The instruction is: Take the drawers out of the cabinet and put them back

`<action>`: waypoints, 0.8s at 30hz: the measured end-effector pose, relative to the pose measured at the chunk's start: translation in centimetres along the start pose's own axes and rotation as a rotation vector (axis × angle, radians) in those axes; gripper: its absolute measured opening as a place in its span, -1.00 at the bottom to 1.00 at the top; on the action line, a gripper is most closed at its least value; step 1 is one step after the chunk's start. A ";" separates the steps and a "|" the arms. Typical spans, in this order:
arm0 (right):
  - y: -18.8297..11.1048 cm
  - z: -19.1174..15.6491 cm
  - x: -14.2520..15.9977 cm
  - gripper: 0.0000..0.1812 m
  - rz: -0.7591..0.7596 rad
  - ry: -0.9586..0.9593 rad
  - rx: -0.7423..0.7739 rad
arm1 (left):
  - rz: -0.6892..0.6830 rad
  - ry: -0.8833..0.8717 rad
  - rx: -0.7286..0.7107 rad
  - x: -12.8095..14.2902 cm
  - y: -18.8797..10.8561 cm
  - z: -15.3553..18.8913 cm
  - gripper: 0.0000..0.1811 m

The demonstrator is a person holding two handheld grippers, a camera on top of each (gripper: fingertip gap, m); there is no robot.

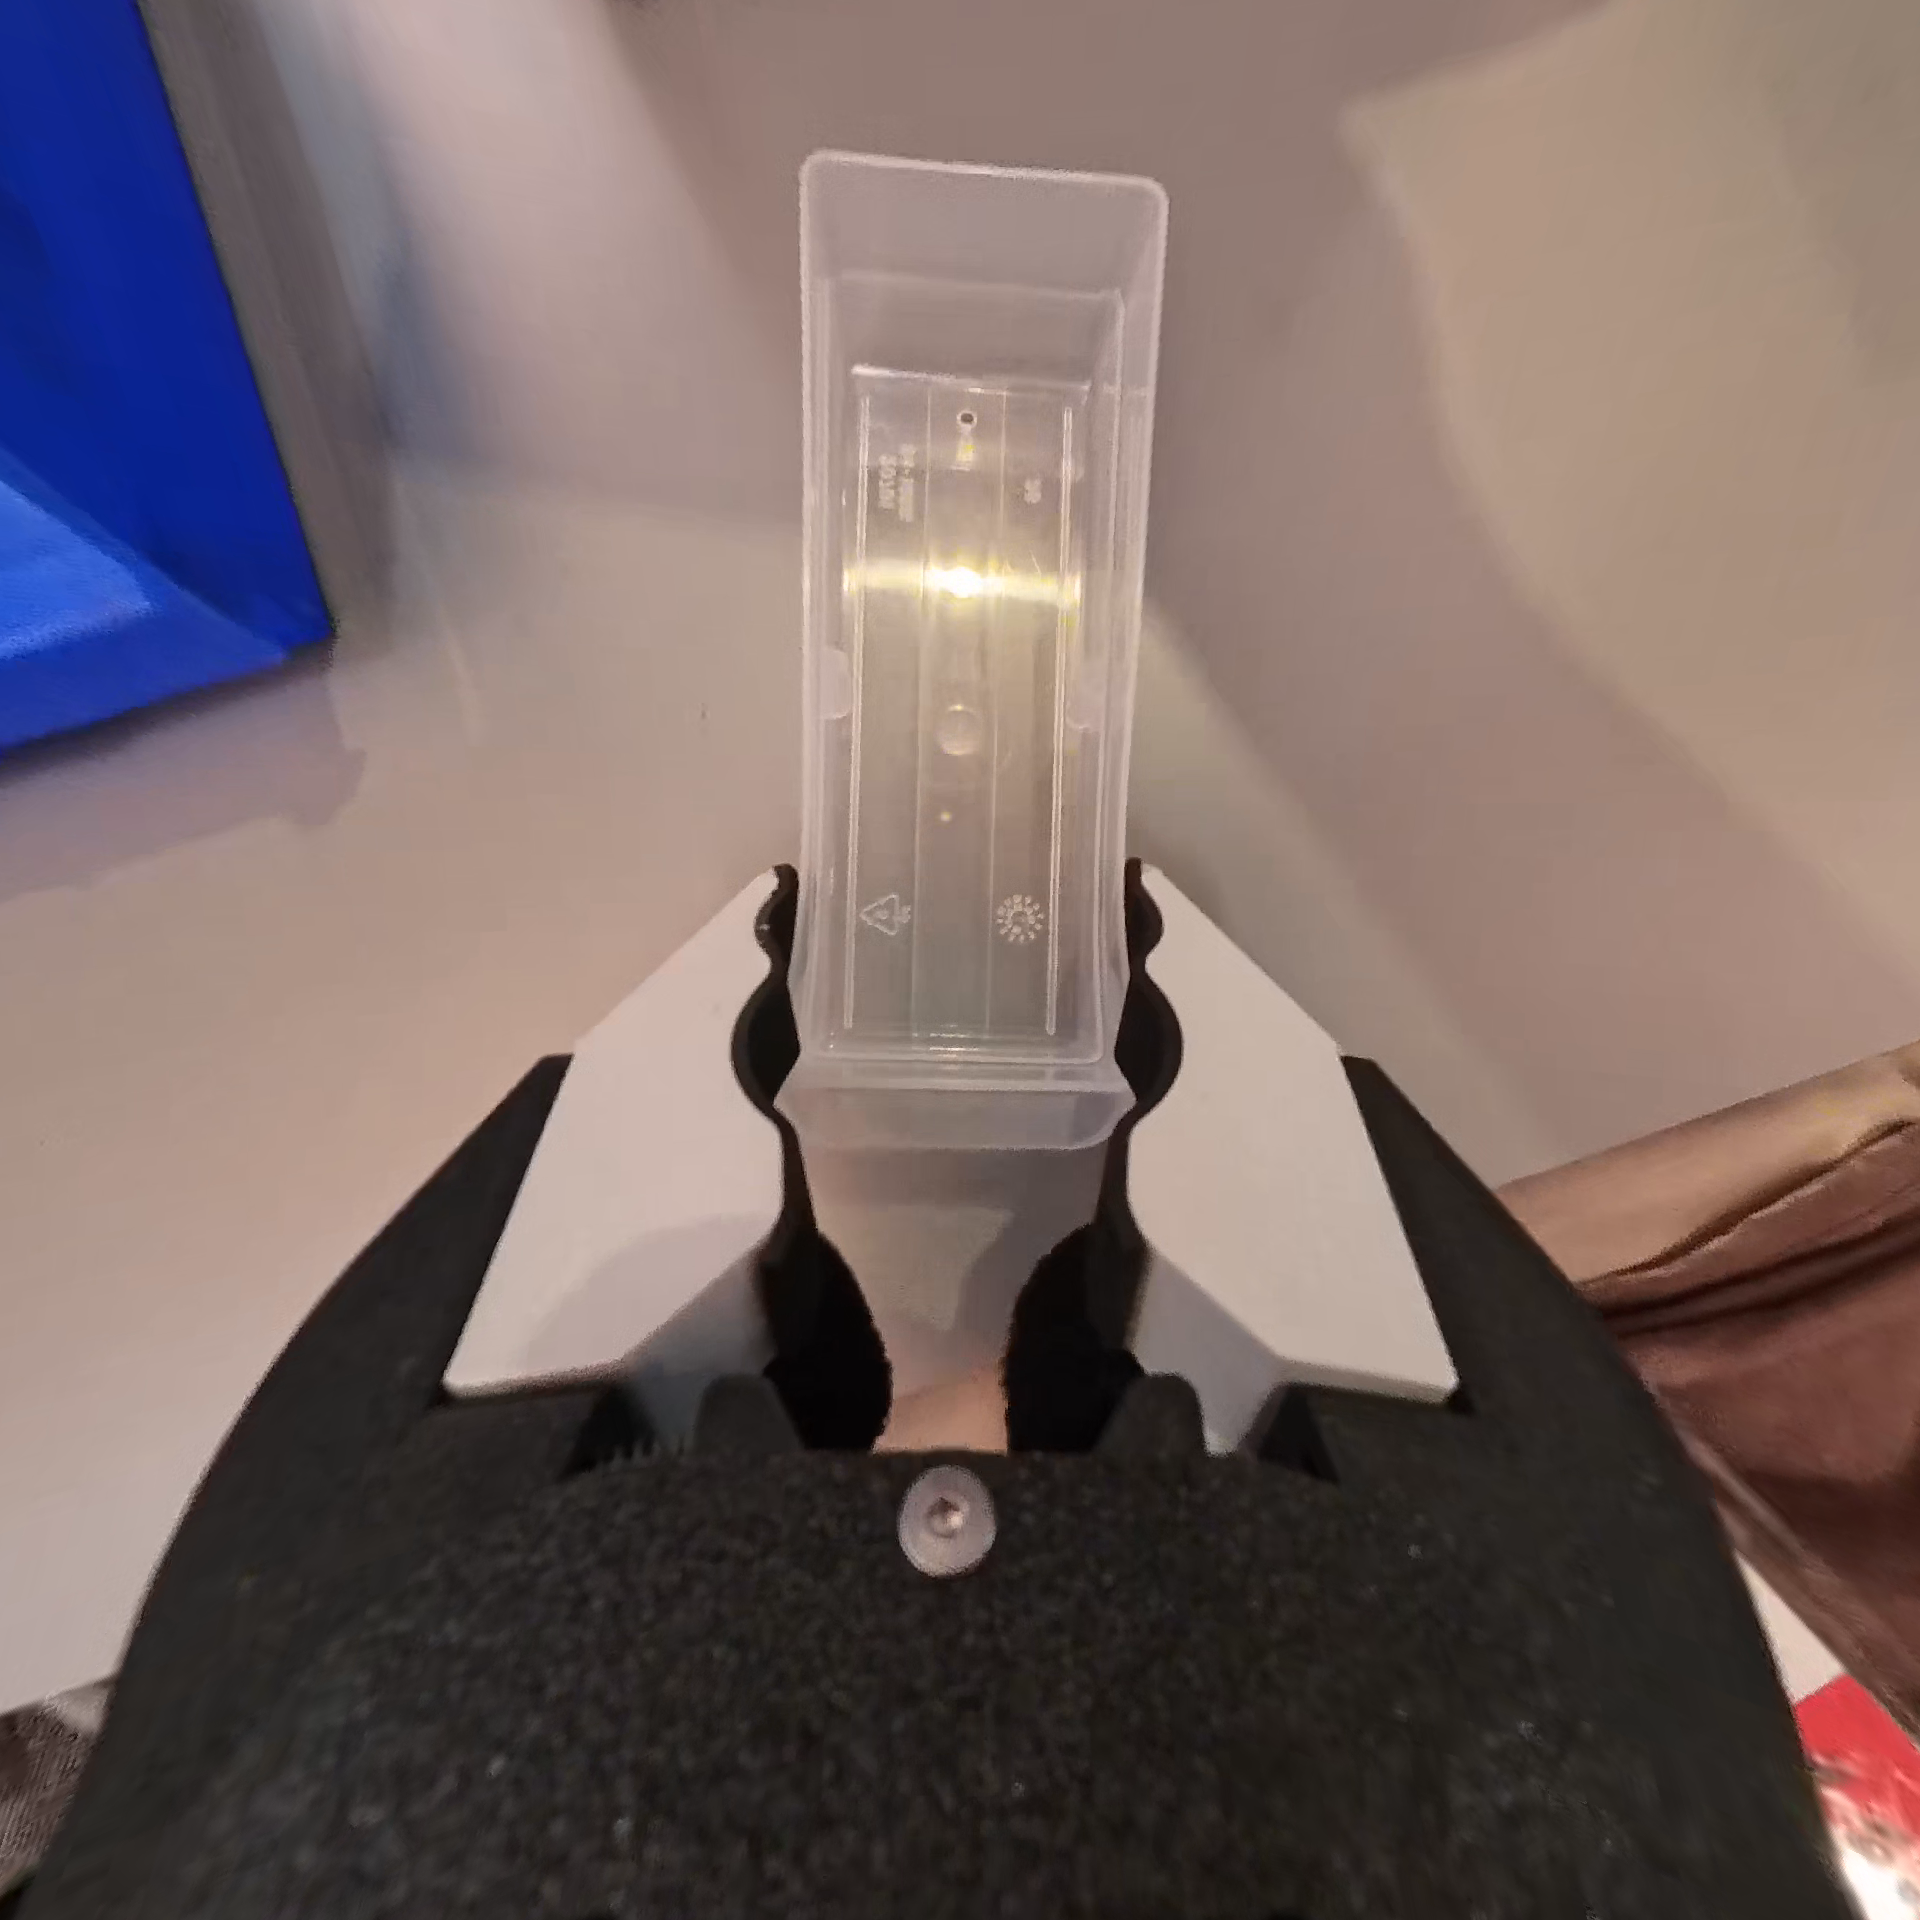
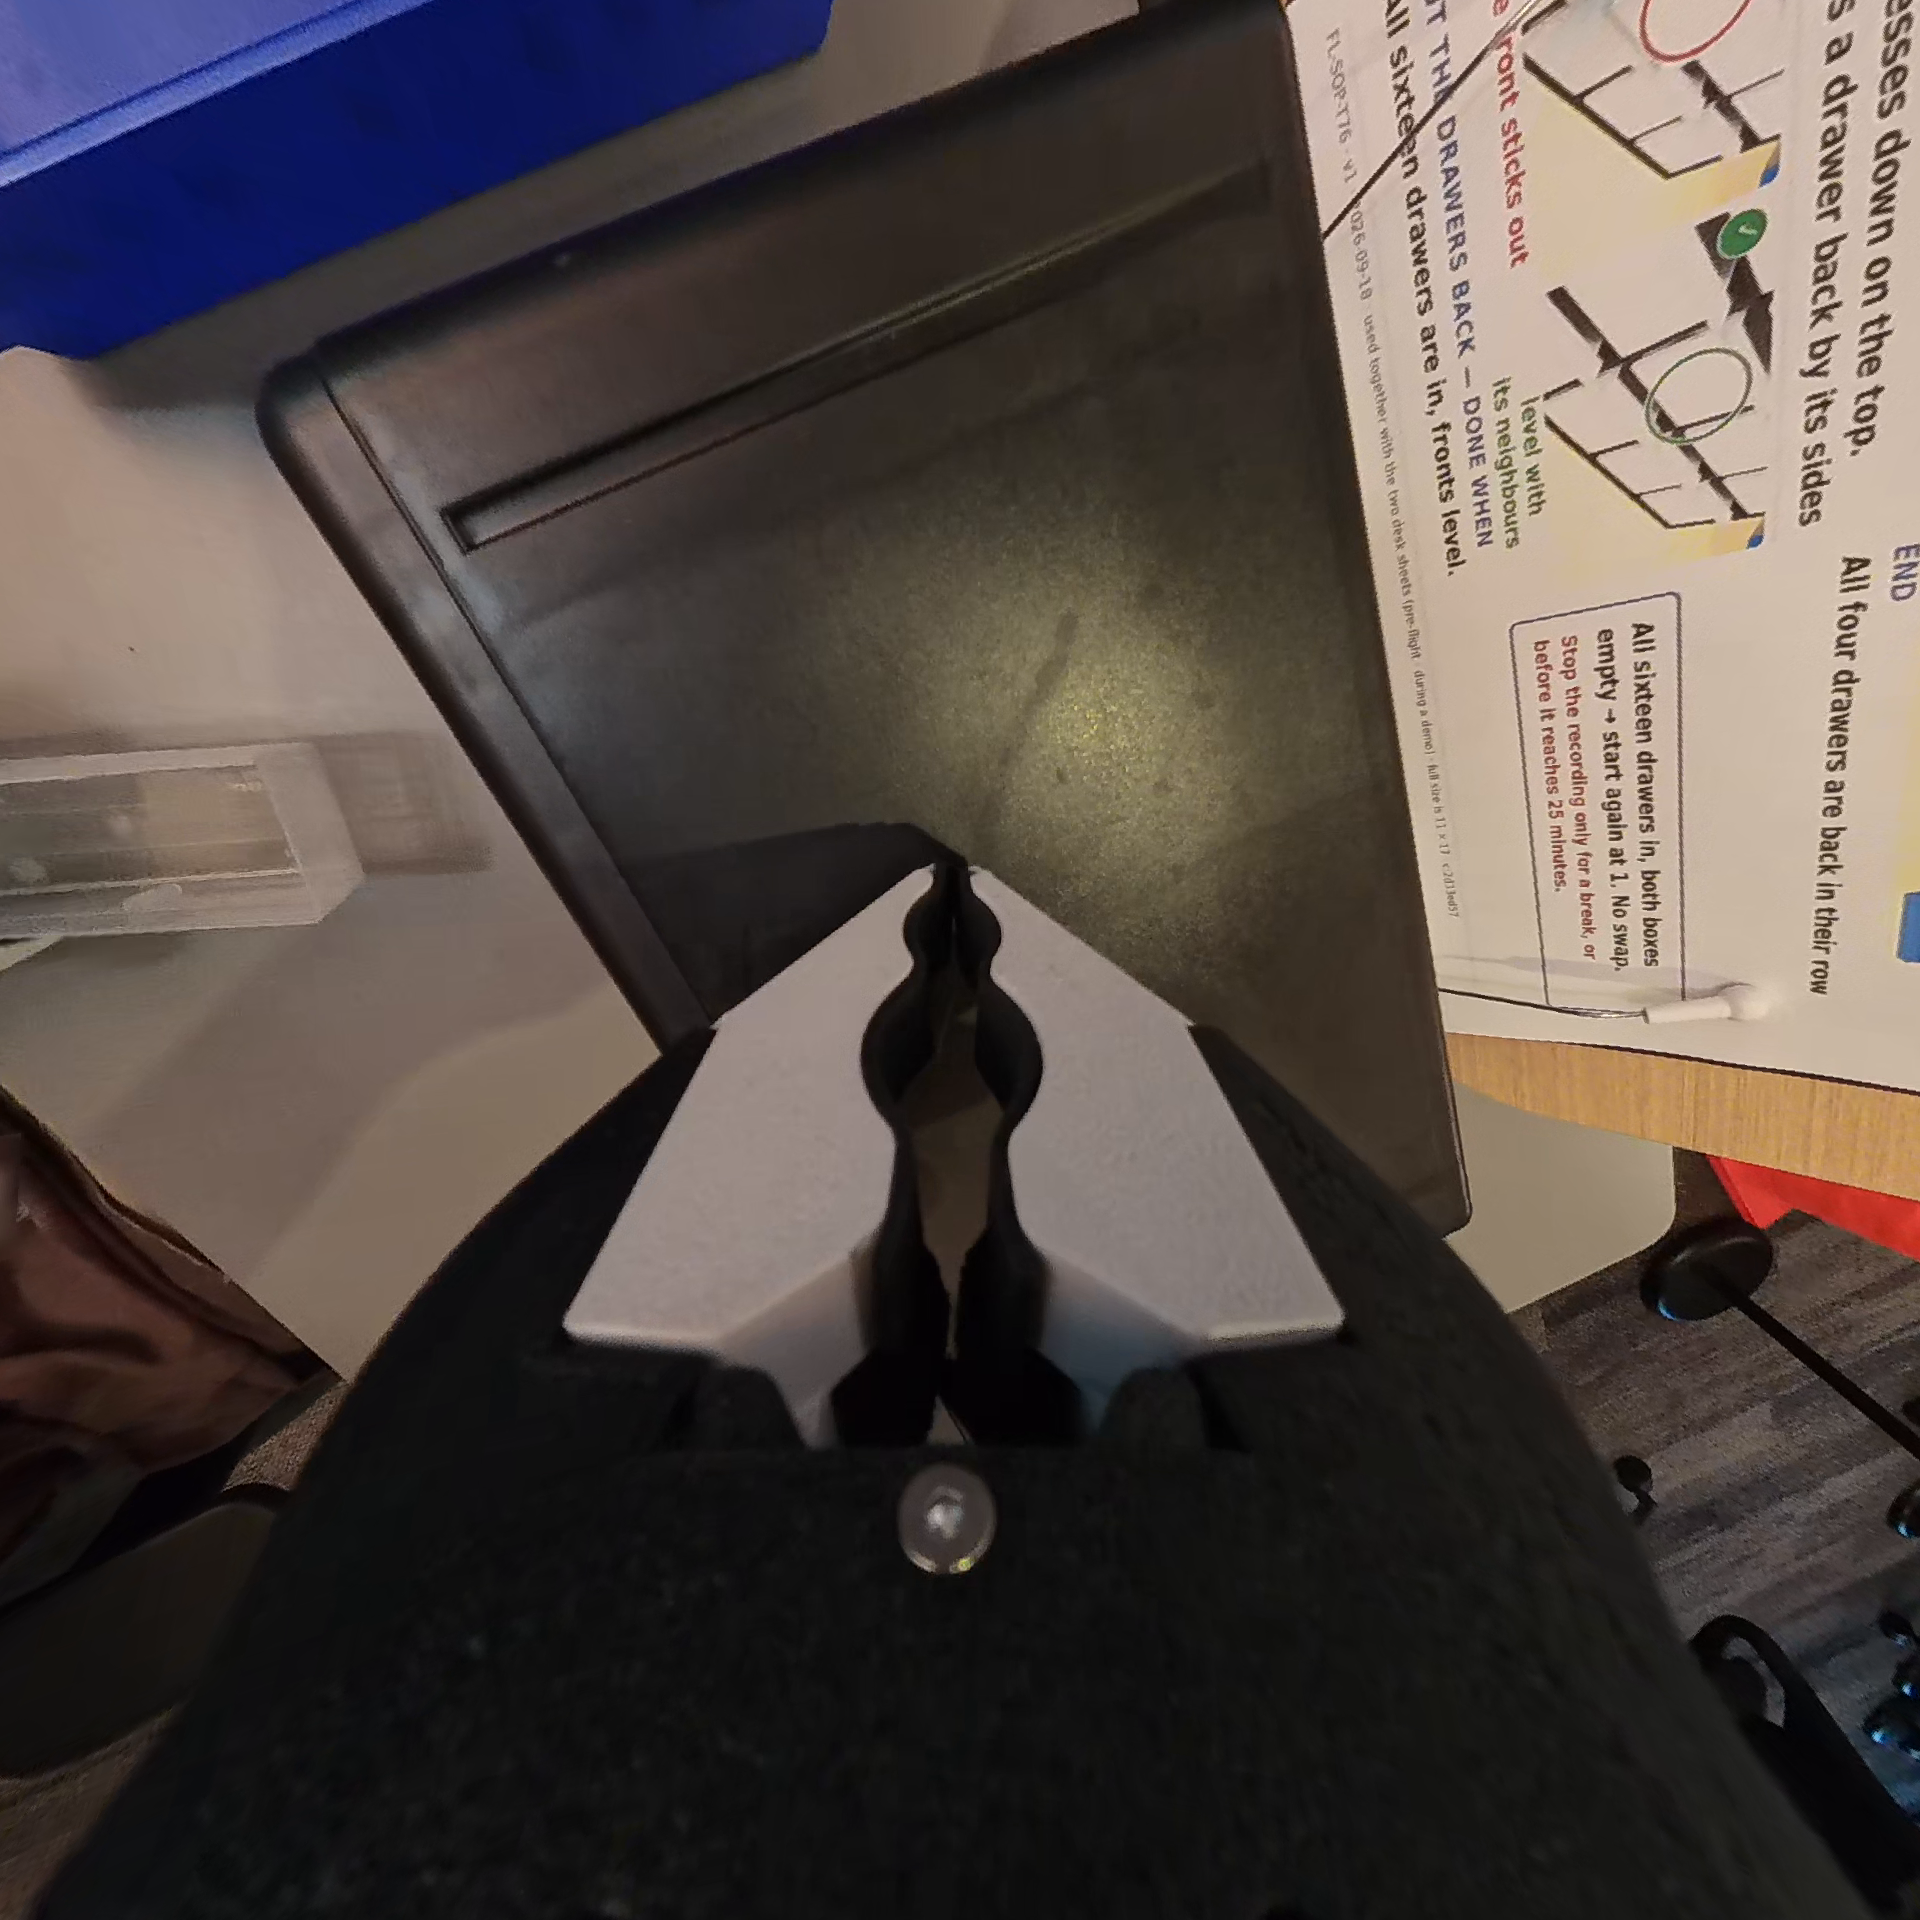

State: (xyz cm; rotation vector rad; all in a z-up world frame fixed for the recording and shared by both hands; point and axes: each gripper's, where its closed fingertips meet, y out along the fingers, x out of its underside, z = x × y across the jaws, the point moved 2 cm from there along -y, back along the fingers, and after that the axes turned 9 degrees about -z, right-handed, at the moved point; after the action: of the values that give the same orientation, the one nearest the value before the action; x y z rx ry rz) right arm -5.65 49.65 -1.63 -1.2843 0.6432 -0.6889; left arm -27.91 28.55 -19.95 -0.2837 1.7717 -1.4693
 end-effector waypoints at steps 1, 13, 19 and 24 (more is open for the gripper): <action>0.0 0.0 0.0 -1.00 0.001 0.001 -0.002 | 0.015 0.001 -0.001 -0.6 -0.2 0.1 -0.34; 0.0 0.0 0.0 -1.00 -0.005 0.025 -0.016 | -0.086 -0.078 0.067 -10.8 1.4 -1.8 -0.33; 0.0 0.0 0.0 -1.00 -0.010 0.021 -0.027 | -0.086 -0.122 0.045 -12.0 1.1 -2.3 -0.33; 0.0 0.0 0.0 -1.00 0.001 0.019 -0.027 | -0.091 -0.143 0.008 -12.6 0.7 -2.7 -0.33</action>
State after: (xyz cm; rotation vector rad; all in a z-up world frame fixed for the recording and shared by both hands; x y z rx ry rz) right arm -5.63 49.67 -1.65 -1.3037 0.6708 -0.6944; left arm -21.35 38.57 -15.20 -0.4593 1.6565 -1.4814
